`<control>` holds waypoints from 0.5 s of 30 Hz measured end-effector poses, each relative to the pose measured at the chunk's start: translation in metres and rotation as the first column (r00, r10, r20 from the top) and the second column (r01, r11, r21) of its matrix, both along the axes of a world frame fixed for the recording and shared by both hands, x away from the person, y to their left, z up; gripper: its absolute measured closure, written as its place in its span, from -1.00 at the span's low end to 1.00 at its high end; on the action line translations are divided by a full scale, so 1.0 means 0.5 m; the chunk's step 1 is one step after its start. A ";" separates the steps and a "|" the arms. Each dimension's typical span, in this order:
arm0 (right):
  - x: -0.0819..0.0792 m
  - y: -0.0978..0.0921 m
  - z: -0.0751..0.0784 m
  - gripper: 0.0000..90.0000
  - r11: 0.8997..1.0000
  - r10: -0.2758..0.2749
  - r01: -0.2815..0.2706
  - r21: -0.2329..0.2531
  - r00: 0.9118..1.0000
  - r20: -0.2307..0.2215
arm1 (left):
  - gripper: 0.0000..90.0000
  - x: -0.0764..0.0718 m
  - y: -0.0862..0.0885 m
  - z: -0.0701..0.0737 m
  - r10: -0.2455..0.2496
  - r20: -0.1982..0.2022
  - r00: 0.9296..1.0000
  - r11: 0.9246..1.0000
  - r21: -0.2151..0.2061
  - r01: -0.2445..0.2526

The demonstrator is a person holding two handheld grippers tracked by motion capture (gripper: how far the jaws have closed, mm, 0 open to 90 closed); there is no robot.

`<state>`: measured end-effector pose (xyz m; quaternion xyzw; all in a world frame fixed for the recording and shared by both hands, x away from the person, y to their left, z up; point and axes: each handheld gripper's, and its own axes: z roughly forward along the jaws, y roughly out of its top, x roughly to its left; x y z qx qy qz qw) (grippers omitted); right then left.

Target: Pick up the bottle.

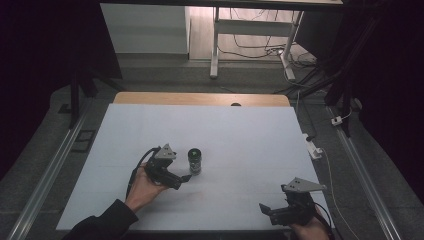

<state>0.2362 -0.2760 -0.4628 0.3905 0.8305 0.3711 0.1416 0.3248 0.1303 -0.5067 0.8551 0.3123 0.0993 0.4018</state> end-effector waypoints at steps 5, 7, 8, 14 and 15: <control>0.000 0.000 0.000 -1.00 1.000 0.003 -0.003 -0.002 1.000 0.001 | -1.00 0.014 -0.024 -0.018 -0.010 -0.004 1.000 1.000 0.019 0.011; 0.000 0.000 0.000 -1.00 1.000 0.004 -0.004 -0.001 1.000 0.001 | -1.00 0.018 -0.032 -0.026 -0.012 0.006 1.000 0.999 0.046 0.012; 0.000 0.000 0.000 -1.00 1.000 0.005 -0.005 -0.001 1.000 0.002 | -1.00 0.020 -0.035 -0.029 -0.012 0.012 1.000 0.998 0.059 0.011; 0.000 0.001 0.000 -1.00 1.000 0.009 -0.009 -0.005 1.000 0.002 | -0.86 0.036 -0.040 -0.040 -0.005 0.028 1.000 0.999 0.045 0.004; 0.000 0.001 0.000 -1.00 1.000 0.009 -0.009 -0.005 1.000 0.002 | -0.82 0.038 -0.039 -0.041 -0.009 0.031 0.999 0.999 0.041 0.008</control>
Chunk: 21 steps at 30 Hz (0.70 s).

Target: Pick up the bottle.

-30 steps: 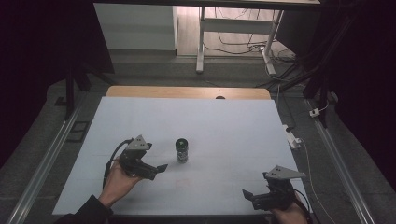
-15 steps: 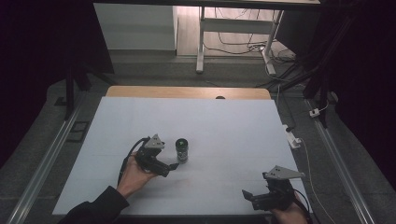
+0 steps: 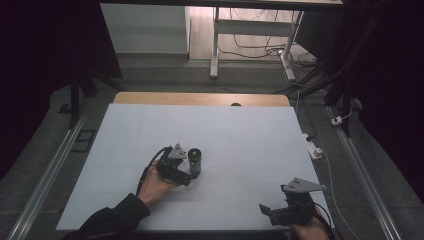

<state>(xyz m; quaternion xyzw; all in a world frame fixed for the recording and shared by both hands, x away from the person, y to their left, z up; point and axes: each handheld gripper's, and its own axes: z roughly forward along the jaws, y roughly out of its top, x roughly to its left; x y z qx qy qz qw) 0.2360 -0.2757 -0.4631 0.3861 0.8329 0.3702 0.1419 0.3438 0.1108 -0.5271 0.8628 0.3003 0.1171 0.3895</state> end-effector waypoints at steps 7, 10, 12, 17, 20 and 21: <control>0.000 0.000 0.000 -1.00 1.000 0.002 -0.002 0.001 1.000 0.000 | -0.38 0.009 -0.005 -0.010 -0.060 -0.004 0.998 0.998 -0.009 0.060; 0.000 0.000 0.000 -1.00 1.000 0.002 -0.002 0.001 1.000 -0.001 | -0.20 0.008 -0.008 -0.012 -0.071 0.004 0.997 0.997 -0.002 0.071; 0.000 0.000 0.000 -1.00 1.000 0.002 -0.002 0.001 1.000 -0.001 | -0.10 0.009 -0.008 -0.011 -0.077 0.005 0.997 0.997 -0.016 0.077; -0.001 0.000 0.000 -0.99 1.000 0.003 -0.003 0.001 1.000 -0.001 | 0.16 0.008 -0.009 -0.012 -0.093 0.014 0.996 0.995 -0.029 0.093; 0.000 0.000 0.000 -0.99 1.000 0.003 -0.003 0.001 1.000 -0.002 | 0.19 0.007 -0.010 -0.011 -0.088 0.018 0.996 0.996 -0.023 0.088; 0.000 0.000 0.000 -0.99 1.000 0.003 -0.003 0.001 1.000 -0.002 | 0.19 0.007 -0.010 -0.012 -0.086 0.018 0.996 0.996 -0.025 0.087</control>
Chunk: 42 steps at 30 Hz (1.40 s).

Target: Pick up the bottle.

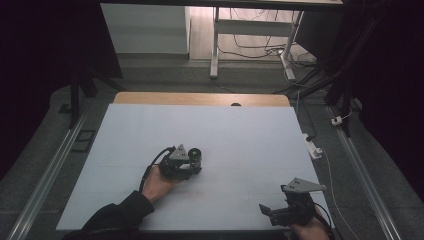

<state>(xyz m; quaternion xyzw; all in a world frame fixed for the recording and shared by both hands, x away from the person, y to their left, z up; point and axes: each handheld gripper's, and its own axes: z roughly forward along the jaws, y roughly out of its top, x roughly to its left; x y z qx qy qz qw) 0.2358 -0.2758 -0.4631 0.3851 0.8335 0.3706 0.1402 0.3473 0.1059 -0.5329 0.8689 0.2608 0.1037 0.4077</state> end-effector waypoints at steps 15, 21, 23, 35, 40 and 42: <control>0.000 -0.001 0.000 -0.99 1.000 -0.001 0.001 0.003 1.000 0.001 | 0.20 -0.007 0.012 0.032 0.022 0.000 1.000 0.999 -0.034 -0.022; 0.000 -0.001 0.000 -0.99 1.000 -0.002 0.002 0.004 1.000 0.001 | 0.20 -0.020 0.012 0.060 0.009 0.003 1.000 1.000 -0.026 -0.009; 0.000 -0.001 0.000 -0.99 1.000 -0.003 0.003 0.005 1.000 0.001 | 0.20 -0.024 0.014 0.070 0.000 -0.016 1.000 1.000 -0.028 0.000; 0.000 -0.001 0.001 -0.99 1.000 -0.005 0.005 0.006 1.000 0.001 | 0.20 -0.061 0.035 0.125 0.003 -0.034 0.999 0.999 -0.042 -0.004; 0.001 -0.001 0.001 -0.99 1.000 -0.004 0.004 0.006 1.000 0.002 | 0.19 -0.078 0.043 0.142 0.013 -0.035 0.999 0.999 -0.042 -0.014; 0.001 -0.001 0.001 -0.99 1.000 -0.003 0.003 0.006 1.000 0.002 | 0.19 -0.086 0.045 0.148 0.014 -0.037 0.999 0.999 -0.047 -0.016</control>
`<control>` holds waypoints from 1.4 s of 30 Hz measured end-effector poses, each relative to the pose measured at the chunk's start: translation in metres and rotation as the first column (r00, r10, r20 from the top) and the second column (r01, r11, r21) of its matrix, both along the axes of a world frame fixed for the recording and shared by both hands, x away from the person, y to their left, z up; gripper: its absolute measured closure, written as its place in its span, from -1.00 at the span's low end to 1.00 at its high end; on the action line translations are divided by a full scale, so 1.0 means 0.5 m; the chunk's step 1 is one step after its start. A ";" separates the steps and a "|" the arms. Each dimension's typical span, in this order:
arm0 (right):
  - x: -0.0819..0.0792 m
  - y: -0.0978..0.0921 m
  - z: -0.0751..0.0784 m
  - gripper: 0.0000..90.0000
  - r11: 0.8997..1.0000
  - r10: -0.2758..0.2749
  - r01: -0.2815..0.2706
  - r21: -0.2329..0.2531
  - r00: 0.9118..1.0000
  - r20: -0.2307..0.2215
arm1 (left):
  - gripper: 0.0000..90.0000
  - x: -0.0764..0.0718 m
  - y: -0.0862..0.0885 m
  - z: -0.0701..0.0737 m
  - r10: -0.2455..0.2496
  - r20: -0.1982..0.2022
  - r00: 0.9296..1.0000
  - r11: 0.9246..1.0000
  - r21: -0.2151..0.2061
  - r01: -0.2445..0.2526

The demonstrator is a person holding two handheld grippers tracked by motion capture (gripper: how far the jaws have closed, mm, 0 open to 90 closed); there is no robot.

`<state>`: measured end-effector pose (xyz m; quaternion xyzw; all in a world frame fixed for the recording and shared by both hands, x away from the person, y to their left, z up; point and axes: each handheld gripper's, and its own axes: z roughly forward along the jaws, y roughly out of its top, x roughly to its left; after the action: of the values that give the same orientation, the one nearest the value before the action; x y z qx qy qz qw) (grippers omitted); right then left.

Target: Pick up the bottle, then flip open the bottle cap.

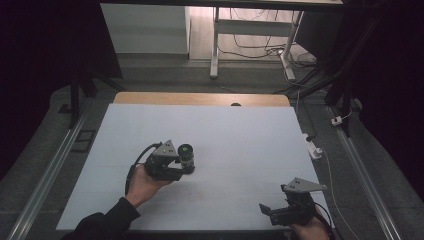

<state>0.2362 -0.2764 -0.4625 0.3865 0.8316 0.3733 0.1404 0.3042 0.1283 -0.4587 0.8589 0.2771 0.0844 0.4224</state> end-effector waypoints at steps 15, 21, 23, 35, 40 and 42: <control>0.000 0.001 0.000 -0.99 1.000 0.003 -0.003 -0.001 1.000 -0.001 | 0.19 -0.043 -0.002 0.015 -0.038 -0.037 0.999 0.999 0.010 0.038; 0.000 -0.001 0.000 -0.99 1.000 0.002 -0.002 0.005 1.000 -0.001 | 0.19 -0.045 -0.003 0.019 -0.041 -0.035 0.999 0.999 0.014 0.041; 0.001 -0.001 0.001 -0.99 1.000 0.003 -0.003 0.011 1.000 -0.001 | 0.19 -0.045 -0.003 0.020 -0.040 -0.033 0.999 0.999 0.017 0.040; -0.004 0.000 0.006 -1.00 0.999 0.025 -0.026 0.042 0.999 0.022 | 0.19 -0.043 -0.010 0.018 -0.039 -0.030 0.999 0.999 0.023 0.040; -0.006 0.006 0.014 -1.00 0.998 0.041 -0.043 0.055 0.999 0.035 | 0.19 -0.043 -0.011 0.017 -0.037 -0.029 0.999 0.999 0.027 0.038; -0.006 0.011 0.018 -1.00 0.997 0.053 -0.055 0.056 0.998 0.039 | 0.19 -0.043 -0.011 0.017 -0.038 -0.029 0.999 0.999 0.027 0.039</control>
<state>0.2330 -0.2711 -0.4537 0.3608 0.8278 0.4079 0.1348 0.2827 0.1228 -0.4500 0.8709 0.2652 0.0678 0.4083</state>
